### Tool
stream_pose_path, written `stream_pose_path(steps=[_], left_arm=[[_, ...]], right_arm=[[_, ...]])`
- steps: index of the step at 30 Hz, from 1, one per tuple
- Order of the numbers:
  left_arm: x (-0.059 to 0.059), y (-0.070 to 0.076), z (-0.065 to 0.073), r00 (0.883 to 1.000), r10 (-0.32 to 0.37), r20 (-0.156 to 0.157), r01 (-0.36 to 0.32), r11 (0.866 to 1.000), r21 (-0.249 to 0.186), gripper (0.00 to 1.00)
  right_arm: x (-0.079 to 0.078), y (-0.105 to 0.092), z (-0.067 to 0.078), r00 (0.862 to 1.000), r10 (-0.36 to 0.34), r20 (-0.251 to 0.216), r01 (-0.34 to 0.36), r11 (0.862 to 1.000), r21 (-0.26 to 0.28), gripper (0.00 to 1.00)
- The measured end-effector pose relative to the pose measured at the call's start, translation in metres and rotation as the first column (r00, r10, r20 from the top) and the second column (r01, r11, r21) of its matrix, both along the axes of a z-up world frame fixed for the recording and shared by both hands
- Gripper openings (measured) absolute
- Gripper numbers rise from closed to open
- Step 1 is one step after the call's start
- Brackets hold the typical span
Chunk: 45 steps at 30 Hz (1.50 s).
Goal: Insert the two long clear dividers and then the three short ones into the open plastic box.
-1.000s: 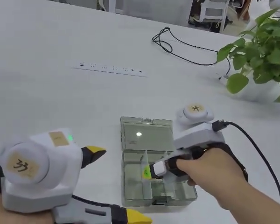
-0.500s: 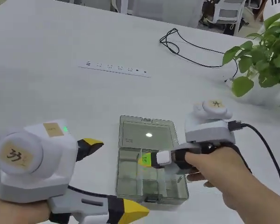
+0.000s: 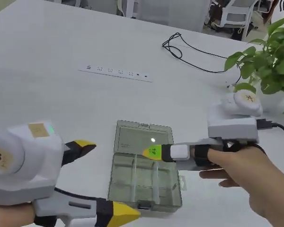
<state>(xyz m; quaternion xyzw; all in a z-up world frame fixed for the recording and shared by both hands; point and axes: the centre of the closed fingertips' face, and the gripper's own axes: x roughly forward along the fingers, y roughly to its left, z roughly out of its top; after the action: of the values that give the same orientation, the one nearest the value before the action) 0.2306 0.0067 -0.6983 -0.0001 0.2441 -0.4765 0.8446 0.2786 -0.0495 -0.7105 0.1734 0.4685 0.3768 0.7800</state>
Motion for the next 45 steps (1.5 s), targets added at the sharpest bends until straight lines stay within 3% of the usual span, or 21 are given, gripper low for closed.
stream_pose_path(steps=[11,13,15,16,18,19,20,22,23,24,25,26,27,33,35,36,40,41,42,44,45], left_arm=[[-0.001,-0.005,0.002,1.0,0.008,0.012,-0.008,1.0,0.002,1.0],[-0.001,-0.006,0.003,1.0,0.018,0.013,-0.018,1.0,-0.007,1.0],[-0.002,-0.006,0.004,1.0,0.021,0.02,-0.02,1.0,-0.01,1.0],[-0.002,-0.006,0.003,0.999,0.022,0.023,-0.022,1.0,-0.008,1.0],[-0.002,-0.005,0.001,0.999,0.028,0.022,-0.028,1.0,-0.007,1.0],[-0.002,-0.005,0.001,0.999,0.031,0.022,-0.031,0.999,-0.007,1.0],[-0.002,-0.004,0.001,0.999,0.034,0.023,-0.033,0.999,-0.008,1.0],[-0.002,-0.004,0.0,0.999,0.043,0.021,-0.042,0.999,-0.014,1.0],[-0.002,-0.003,0.0,0.999,0.044,0.019,-0.043,0.999,-0.017,1.0],[-0.002,-0.003,-0.001,0.999,0.044,0.019,-0.044,0.999,-0.017,1.0],[-0.002,-0.003,-0.001,0.999,0.044,0.017,-0.044,0.999,-0.017,1.0],[-0.003,-0.003,-0.002,0.999,0.043,0.017,-0.042,0.999,-0.016,1.0],[-0.003,-0.003,-0.002,0.999,0.041,0.017,-0.04,0.999,-0.017,1.0],[-0.004,-0.001,-0.005,1.0,0.03,0.009,-0.03,0.999,-0.024,1.0],[-0.004,-0.002,-0.005,1.0,0.026,0.008,-0.026,0.999,-0.029,1.0],[-0.005,-0.002,-0.006,1.0,0.021,0.006,-0.021,0.999,-0.03,1.0],[-0.004,-0.003,-0.009,1.0,0.014,0.005,-0.014,1.0,-0.024,1.0],[-0.004,-0.003,-0.009,1.0,0.014,0.004,-0.014,1.0,-0.027,1.0],[-0.003,-0.003,-0.009,1.0,0.015,0.003,-0.014,0.999,-0.029,1.0],[-0.003,-0.003,-0.01,1.0,0.014,0.002,-0.014,0.999,-0.03,1.0],[-0.003,-0.003,-0.011,1.0,0.015,0.001,-0.015,0.999,-0.028,1.0]], right_arm=[[-0.001,-0.022,0.023,0.987,0.096,0.128,-0.096,0.995,-0.001,0.37],[0.001,-0.026,0.029,0.971,0.126,0.205,-0.128,0.992,-0.001,0.37],[-0.006,-0.031,0.028,0.97,0.15,0.193,-0.15,0.989,-0.013,0.39],[-0.005,-0.03,0.032,0.957,0.162,0.241,-0.166,0.986,0.0,0.4],[-0.01,-0.039,0.026,0.962,0.167,0.214,-0.168,0.986,-0.016,0.41],[-0.011,-0.042,0.027,0.95,0.189,0.248,-0.188,0.982,-0.026,0.41],[-0.011,-0.043,0.026,0.95,0.191,0.248,-0.189,0.981,-0.031,0.41],[-0.014,-0.053,0.02,0.924,0.255,0.285,-0.241,0.967,-0.085,0.43],[-0.018,-0.062,0.013,0.925,0.278,0.258,-0.253,0.959,-0.124,0.47],[-0.019,-0.065,0.011,0.915,0.304,0.266,-0.274,0.951,-0.143,0.49],[-0.017,-0.066,0.012,0.886,0.338,0.316,-0.3,0.94,-0.163,0.5],[-0.017,-0.07,0.01,0.869,0.363,0.335,-0.316,0.93,-0.189,0.51],[-0.02,-0.074,0.006,0.864,0.391,0.317,-0.337,0.917,-0.213,0.51],[-0.027,-0.092,-0.019,0.76,0.576,0.301,-0.475,0.808,-0.348,0.55],[-0.025,-0.1,-0.031,0.725,0.628,0.284,-0.5,0.763,-0.41,0.57],[-0.025,-0.103,-0.038,0.692,0.668,0.274,-0.527,0.727,-0.44,0.57],[-0.023,-0.114,-0.061,0.611,0.758,0.23,-0.585,0.627,-0.515,0.54],[-0.02,-0.118,-0.069,0.576,0.791,0.207,-0.597,0.58,-0.554,0.54],[-0.018,-0.119,-0.073,0.552,0.809,0.202,-0.606,0.556,-0.569,0.54],[-0.015,-0.124,-0.081,0.525,0.834,0.171,-0.619,0.512,-0.596,0.53],[-0.014,-0.125,-0.086,0.494,0.855,0.158,-0.63,0.477,-0.612,0.53]])
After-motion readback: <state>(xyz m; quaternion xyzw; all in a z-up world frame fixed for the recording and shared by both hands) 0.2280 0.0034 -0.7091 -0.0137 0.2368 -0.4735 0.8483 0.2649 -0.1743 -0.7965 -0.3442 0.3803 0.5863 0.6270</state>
